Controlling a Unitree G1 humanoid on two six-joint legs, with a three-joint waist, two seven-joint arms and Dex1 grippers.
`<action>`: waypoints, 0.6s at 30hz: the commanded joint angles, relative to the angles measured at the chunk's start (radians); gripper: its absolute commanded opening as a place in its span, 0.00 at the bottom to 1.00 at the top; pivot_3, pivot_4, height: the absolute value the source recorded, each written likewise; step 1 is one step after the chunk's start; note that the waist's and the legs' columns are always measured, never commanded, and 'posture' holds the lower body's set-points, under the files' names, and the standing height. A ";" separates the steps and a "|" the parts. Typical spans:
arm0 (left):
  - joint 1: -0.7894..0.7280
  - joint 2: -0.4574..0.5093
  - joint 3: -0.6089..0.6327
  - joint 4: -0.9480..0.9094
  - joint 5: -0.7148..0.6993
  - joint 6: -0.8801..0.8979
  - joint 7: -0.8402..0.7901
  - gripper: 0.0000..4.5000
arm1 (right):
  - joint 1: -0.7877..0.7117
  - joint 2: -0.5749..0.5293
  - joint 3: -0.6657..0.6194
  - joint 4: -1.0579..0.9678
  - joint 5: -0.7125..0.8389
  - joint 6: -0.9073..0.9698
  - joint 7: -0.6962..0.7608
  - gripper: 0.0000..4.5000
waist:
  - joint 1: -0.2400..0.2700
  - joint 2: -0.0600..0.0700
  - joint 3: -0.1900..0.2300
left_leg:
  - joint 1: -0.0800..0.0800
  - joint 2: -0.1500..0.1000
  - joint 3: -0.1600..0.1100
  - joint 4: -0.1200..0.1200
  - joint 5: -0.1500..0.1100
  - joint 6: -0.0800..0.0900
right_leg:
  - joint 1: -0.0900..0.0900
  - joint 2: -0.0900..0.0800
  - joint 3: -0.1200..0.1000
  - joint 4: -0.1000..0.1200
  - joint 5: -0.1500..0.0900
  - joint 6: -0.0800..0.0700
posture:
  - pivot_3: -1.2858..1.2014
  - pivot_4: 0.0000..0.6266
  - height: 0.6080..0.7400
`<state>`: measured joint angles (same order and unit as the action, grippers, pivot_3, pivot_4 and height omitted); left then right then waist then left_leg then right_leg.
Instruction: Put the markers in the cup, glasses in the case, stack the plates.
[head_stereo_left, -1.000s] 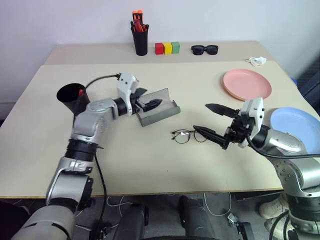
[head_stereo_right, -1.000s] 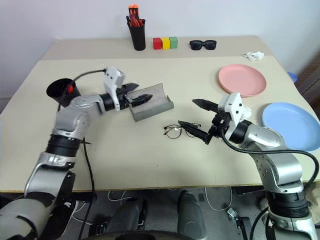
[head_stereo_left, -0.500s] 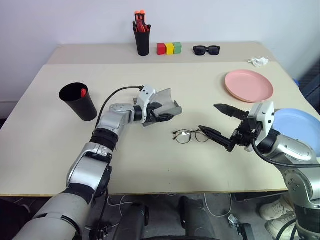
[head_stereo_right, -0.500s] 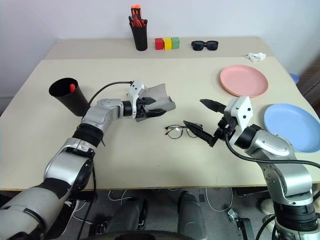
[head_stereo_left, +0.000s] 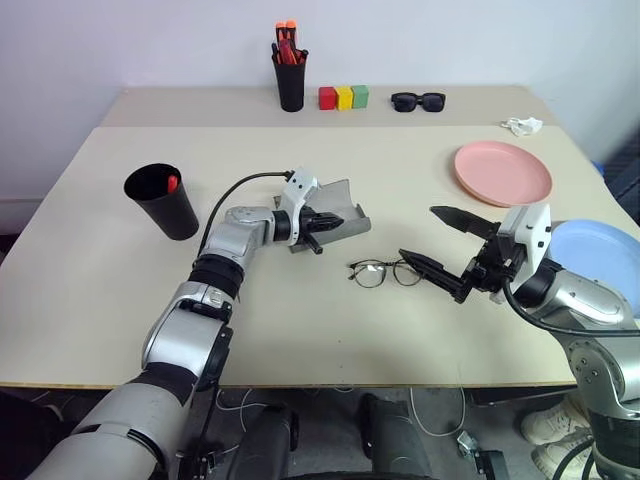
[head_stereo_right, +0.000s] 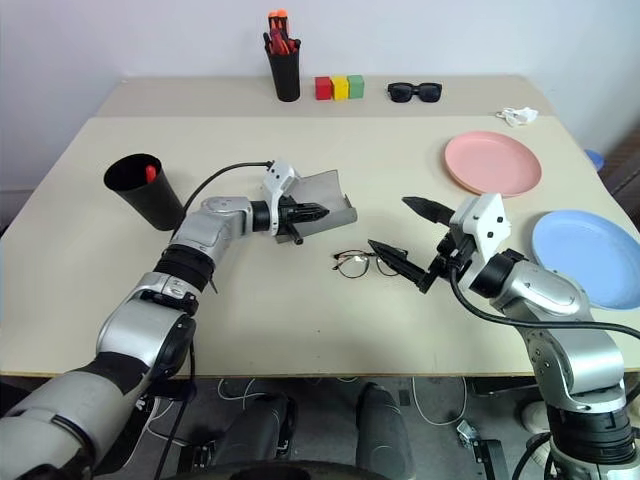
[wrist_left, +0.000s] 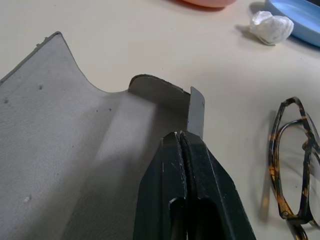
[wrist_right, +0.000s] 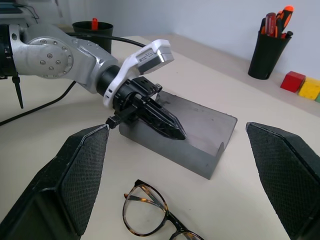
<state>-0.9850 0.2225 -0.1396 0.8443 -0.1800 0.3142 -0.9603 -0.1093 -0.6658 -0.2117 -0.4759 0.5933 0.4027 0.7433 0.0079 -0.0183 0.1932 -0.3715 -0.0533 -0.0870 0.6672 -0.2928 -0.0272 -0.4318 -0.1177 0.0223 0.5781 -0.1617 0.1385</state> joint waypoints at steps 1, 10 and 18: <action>-0.036 0.060 0.025 0.006 0.001 -0.044 -0.095 0.01 | -0.017 0.001 -0.012 -0.017 0.002 -0.023 0.005 1.00 | -0.004 0.000 0.000 | 0.000 0.000 0.000 0.000 0.000 0.000 | 0.000 0.000 0.000 0.000 0.000 0.000 | 0.52 0.24 1.00; -0.085 0.149 0.064 0.102 -0.031 -0.019 -0.313 0.06 | -0.035 0.003 0.003 0.002 -0.009 -0.030 0.015 1.00 | -0.004 0.000 0.000 | -0.001 0.000 0.000 0.000 0.000 0.000 | -0.001 0.000 0.000 0.000 0.000 0.000 | 0.52 0.24 1.00; -0.097 0.082 0.112 0.132 -0.015 -0.037 -0.201 0.80 | -0.033 0.002 0.002 -0.004 -0.005 -0.023 0.022 1.00 | -0.004 0.000 0.000 | -0.001 0.000 0.000 0.000 0.000 0.000 | -0.001 0.000 0.000 0.000 0.000 0.000 | 0.52 0.24 1.00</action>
<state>-1.0675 0.3085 -0.0179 0.9736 -0.2131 0.2849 -1.1576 -0.1300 -0.6658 -0.1991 -0.4641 0.5794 0.3945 0.7622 0.0043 -0.0187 0.1934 -0.3721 -0.0534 -0.0872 0.6673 -0.2928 -0.0271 -0.4323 -0.1177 0.0222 0.5785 -0.1616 0.1386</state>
